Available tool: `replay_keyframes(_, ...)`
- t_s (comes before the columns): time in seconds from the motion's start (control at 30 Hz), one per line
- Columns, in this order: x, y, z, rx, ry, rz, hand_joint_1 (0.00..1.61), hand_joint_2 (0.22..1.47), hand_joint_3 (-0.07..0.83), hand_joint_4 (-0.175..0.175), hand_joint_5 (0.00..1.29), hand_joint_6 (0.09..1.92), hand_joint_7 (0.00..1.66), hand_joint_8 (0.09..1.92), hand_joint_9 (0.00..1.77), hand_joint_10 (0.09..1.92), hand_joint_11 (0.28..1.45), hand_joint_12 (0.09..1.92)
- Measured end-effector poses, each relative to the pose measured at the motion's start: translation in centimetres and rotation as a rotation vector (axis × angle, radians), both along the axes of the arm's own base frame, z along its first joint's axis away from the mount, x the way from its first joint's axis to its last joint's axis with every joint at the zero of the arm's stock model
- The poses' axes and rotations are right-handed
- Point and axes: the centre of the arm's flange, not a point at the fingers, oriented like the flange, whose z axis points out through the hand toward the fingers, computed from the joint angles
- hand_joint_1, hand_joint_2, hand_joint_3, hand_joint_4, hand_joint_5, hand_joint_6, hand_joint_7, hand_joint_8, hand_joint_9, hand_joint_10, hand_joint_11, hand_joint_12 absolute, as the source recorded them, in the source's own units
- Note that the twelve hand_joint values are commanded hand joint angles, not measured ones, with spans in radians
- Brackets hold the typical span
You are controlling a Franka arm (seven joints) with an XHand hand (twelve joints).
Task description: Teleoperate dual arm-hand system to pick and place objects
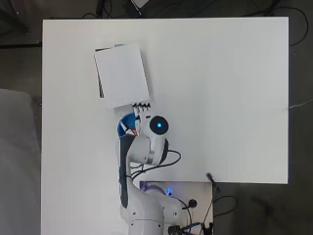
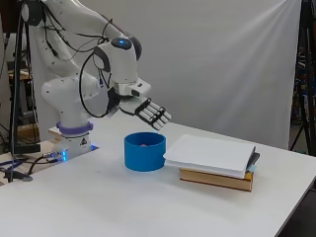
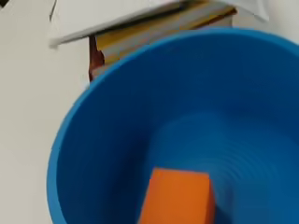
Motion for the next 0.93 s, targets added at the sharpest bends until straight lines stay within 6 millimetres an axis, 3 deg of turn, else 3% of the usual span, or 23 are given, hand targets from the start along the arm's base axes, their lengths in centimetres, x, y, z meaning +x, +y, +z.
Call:
replay_keyframes(0.07, 0.7, 0.7, 1.8, -0.01, -0.028, -0.018, 0.3, 1.12, -0.005, 0.036, 0.28, 0.09, 0.32, 0.09, 0.38, 0.09, 0.42, 0.09)
replay_keyframes(0.2, 2.1, 3.0, 7.6, -0.064, -0.116, -0.046, 0.27, 1.1, -0.007, 0.058, 0.29, 0.09, 0.33, 0.09, 0.42, 0.09, 0.44, 0.09)
replay_keyframes(0.37, 2.0, 5.7, 14.4, -0.111, -0.179, -0.074, 0.26, 1.11, -0.002, 0.088, 0.28, 0.09, 0.32, 0.09, 0.44, 0.09, 0.46, 0.09)
replay_keyframes(0.57, 1.0, 7.9, 19.2, -0.151, -0.243, -0.08, 0.27, 1.11, 0.0, 0.111, 0.29, 0.09, 0.34, 0.09, 0.46, 0.09, 0.46, 0.09)
replay_keyframes(0.77, 0.9, 9.5, 21.5, -0.199, -0.296, -0.054, 0.29, 1.11, 0.0, 0.129, 0.32, 0.09, 0.36, 0.09, 0.47, 0.09, 0.45, 0.09)
replay_keyframes(0.93, 2.7, 9.3, 20.6, -0.21, -0.254, -0.042, 0.29, 1.12, 0.003, 0.128, 0.31, 0.09, 0.34, 0.09, 0.45, 0.09, 0.45, 0.09)
